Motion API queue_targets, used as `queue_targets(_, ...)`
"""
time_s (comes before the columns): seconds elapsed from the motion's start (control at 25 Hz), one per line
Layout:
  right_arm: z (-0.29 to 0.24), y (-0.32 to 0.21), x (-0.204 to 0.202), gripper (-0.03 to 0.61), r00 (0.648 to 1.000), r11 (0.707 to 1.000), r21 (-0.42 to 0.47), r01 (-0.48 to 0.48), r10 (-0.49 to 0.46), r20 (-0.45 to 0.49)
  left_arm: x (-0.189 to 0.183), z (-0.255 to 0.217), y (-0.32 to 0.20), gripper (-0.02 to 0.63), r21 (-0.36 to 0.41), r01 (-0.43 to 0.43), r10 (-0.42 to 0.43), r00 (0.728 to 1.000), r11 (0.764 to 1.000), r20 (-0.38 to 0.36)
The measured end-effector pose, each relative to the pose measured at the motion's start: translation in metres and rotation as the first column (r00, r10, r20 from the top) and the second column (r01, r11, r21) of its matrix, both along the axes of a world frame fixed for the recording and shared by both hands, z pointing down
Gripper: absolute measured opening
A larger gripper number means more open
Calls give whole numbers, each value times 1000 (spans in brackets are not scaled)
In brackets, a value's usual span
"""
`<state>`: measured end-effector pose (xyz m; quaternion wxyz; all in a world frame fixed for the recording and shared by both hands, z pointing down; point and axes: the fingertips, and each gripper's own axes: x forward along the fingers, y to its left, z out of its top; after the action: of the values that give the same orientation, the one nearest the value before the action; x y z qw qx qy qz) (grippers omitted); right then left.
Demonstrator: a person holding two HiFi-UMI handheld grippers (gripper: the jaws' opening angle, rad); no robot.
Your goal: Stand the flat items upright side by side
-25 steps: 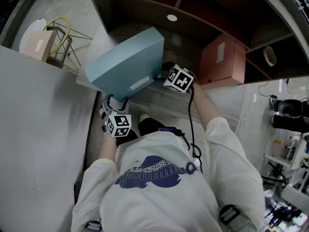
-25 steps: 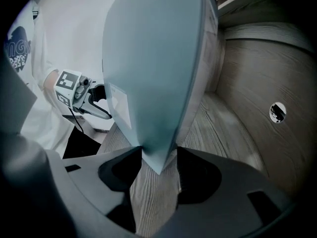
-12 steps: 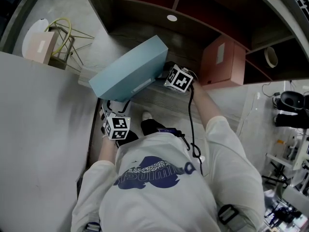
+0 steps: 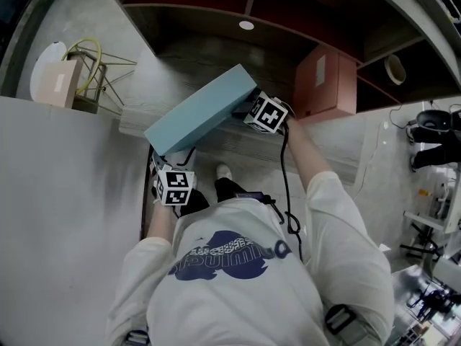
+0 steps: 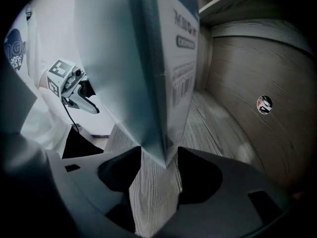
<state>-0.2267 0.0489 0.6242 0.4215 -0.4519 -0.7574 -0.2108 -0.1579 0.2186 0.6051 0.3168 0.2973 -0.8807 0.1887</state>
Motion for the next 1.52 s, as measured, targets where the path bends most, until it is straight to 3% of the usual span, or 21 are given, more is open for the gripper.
queue_targets(0.16,-19,-9,2,250,992,992,-17,-125,125,5,-3,-7,2,377,5,-65,65,998,998,3)
queue_targets(0.32,-59,-18,14,273,950,946,-91,-310,311,-3,-6,-23,6,377,23,-141,141,990,990,13)
queue_targets(0.48,-109,-11,52,304,877,861,-189,-473,480,-11,-5,-44,12,377,67,-275,275,961,959,6)
queue_targets(0.64,-144,29,91,313,818,789,-257,-558,576,-7,3,-62,20,377,98,-426,429,903,899,-9)
queue_targets(0.8,-169,91,112,316,742,702,-341,-625,671,21,4,-72,35,377,73,-531,532,847,844,12)
queue_targets(0.96,-190,148,115,328,629,597,-403,-694,775,67,1,-72,43,377,43,-586,585,810,809,35)
queue_targets(1.08,-209,172,108,330,537,544,-405,-734,831,144,4,-67,38,377,37,-608,607,794,793,41)
queue_targets(1.2,-222,191,100,330,487,520,-406,-751,852,192,8,-60,28,377,47,-616,615,788,786,38)
queue_targets(1.32,-212,200,94,328,492,529,-364,-766,848,197,13,-55,20,377,65,-613,611,790,788,39)
queue_targets(1.52,-191,191,92,268,478,504,-337,-795,863,162,20,-57,17,377,90,-623,622,782,777,33)
